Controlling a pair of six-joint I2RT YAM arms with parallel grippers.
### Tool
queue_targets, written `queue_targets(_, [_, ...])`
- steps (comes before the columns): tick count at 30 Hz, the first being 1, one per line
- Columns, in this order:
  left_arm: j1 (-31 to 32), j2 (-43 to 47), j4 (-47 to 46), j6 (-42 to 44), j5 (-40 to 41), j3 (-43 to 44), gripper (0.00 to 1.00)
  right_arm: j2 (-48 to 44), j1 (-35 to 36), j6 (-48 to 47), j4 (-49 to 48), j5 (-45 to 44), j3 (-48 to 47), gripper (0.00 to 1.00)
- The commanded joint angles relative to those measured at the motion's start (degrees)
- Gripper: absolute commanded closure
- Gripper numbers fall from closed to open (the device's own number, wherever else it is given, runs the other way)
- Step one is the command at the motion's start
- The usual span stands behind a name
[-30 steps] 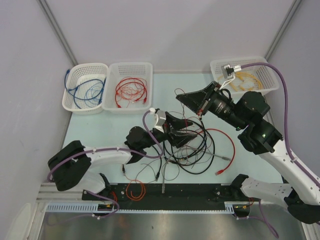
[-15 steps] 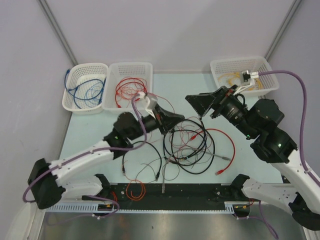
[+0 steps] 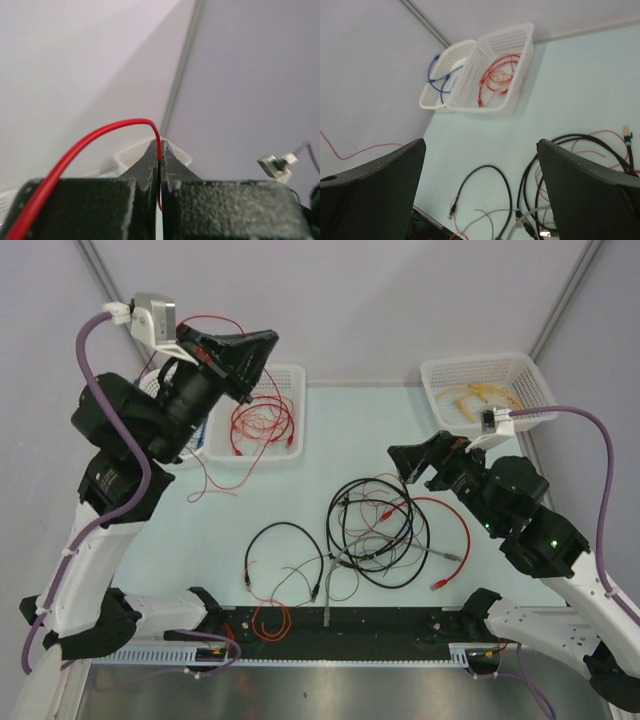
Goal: Untangle the cables
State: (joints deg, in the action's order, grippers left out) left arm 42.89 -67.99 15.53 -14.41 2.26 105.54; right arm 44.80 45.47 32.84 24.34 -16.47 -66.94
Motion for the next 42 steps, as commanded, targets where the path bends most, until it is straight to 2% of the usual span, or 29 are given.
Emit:
queue_targets(1, [-7.4,-6.8,14.7,-1.4,3.7,4.6,1.0,-0.5,0.1,1.1,1.8,-0.9,1.3,0.0])
queue_targets(3, [-14.0,-9.6,16.8,-4.2,0.3,4.4,1.0,-0.7,0.1,0.8,2.5,-1.3,1.7,0.0])
queue_targets(6, [-20.7,-14.4,18.6,-7.2,-6.2,3.9,1.0,-0.7,0.0,0.0,3.7,-1.7,2.1,0.0])
queue_targets(9, [-24.0,-18.8,17.6,-8.2,-8.1,3.8,1.0,-0.1,-0.2,-0.7,3.8,-2.0,2.3,0.0])
queue_targets(13, [-25.6,-25.4,13.8,-7.2,-7.8,8.1,1.0,1.6,-2.7,-1.5,2.4,0.8,2.4,0.0])
queue_targets(18, [-26.9,-35.0,13.5,-3.3,-3.9,19.6,1.0,4.7,-7.1,-1.4,1.3,5.9,2.5,0.0])
queue_targets(23, [-30.1,-42.6,12.2,-4.7,-5.2,25.8,1.0,7.1,-11.9,-1.5,1.3,10.9,2.9,0.0])
queue_targets(27, [-31.4,-44.0,11.0,-6.8,-7.5,29.5,1.0,8.8,-12.9,-2.1,0.7,11.4,3.5,0.0])
queue_targets(35, [-32.2,-43.9,4.9,-6.5,-7.1,29.8,1.0,9.3,-13.0,-1.8,-0.1,12.1,4.8,0.0])
queue_targets(42, [-32.8,-50.3,2.1,-8.6,-9.3,32.9,1.0,10.0,-13.5,-1.8,0.4,11.5,5.1,0.0])
